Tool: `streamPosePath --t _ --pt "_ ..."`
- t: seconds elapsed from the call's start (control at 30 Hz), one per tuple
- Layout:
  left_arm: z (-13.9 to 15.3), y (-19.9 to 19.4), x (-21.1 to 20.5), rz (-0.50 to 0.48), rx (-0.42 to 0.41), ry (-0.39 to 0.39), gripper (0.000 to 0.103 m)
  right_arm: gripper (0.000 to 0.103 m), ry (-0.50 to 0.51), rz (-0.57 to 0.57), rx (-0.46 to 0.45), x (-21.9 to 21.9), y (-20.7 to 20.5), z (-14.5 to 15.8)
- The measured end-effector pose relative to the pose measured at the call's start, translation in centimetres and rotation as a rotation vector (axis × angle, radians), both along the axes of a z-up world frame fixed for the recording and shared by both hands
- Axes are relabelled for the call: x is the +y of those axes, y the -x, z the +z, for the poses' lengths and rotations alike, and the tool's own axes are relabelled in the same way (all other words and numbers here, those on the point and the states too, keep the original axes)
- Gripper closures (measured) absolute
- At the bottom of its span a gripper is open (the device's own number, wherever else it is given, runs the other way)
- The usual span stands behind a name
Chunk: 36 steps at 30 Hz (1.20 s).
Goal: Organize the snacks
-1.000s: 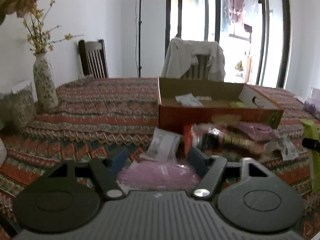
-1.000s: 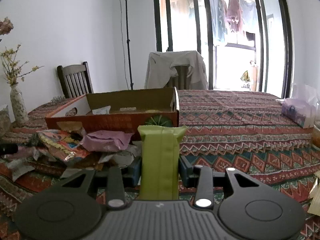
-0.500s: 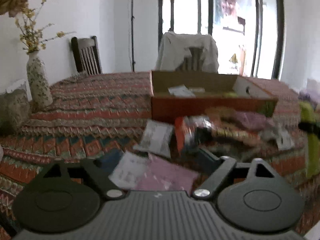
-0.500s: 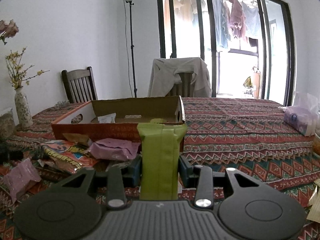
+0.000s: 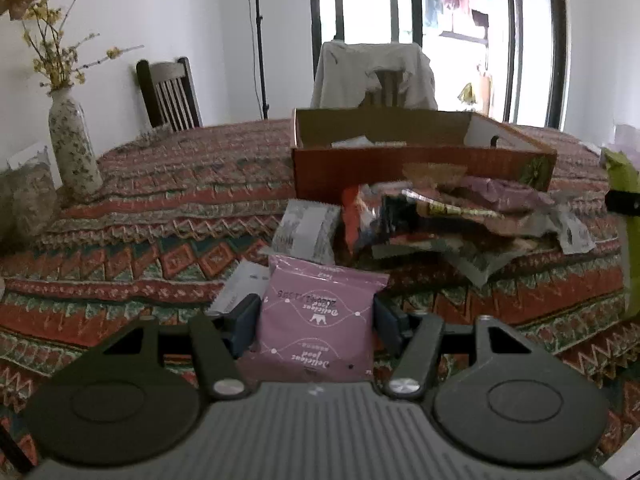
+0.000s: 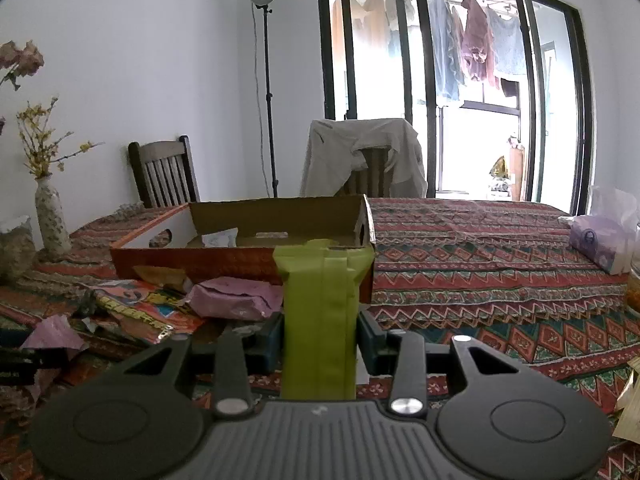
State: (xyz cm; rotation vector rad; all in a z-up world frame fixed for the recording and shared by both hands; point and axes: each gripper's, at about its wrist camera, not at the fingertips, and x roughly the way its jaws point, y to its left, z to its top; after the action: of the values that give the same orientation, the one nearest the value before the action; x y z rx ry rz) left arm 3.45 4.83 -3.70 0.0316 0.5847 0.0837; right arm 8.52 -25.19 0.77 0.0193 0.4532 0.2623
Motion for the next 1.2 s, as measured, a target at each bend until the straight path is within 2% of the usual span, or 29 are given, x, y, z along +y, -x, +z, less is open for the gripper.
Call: streamPosePath --t 0.67,0.97,1.2 --pt "5.0 0.4 0.2 0.013 -0.161 0.066 0.041 0.065 -0.011 0.016 -0.074 0.4 0.8 2.0" --pt "7.6 -1.9 -0.5 0.0 -0.222 0.088 0.041 0.066 -0.028 0.03 -0.168 1.0 -0.8 5.1" --pt "9.8 -5.3 -1.7 -0.008 -0.271 0.102 0.041 0.066 -0.052 0.037 -0.242 2.1 -4.8 8.5"
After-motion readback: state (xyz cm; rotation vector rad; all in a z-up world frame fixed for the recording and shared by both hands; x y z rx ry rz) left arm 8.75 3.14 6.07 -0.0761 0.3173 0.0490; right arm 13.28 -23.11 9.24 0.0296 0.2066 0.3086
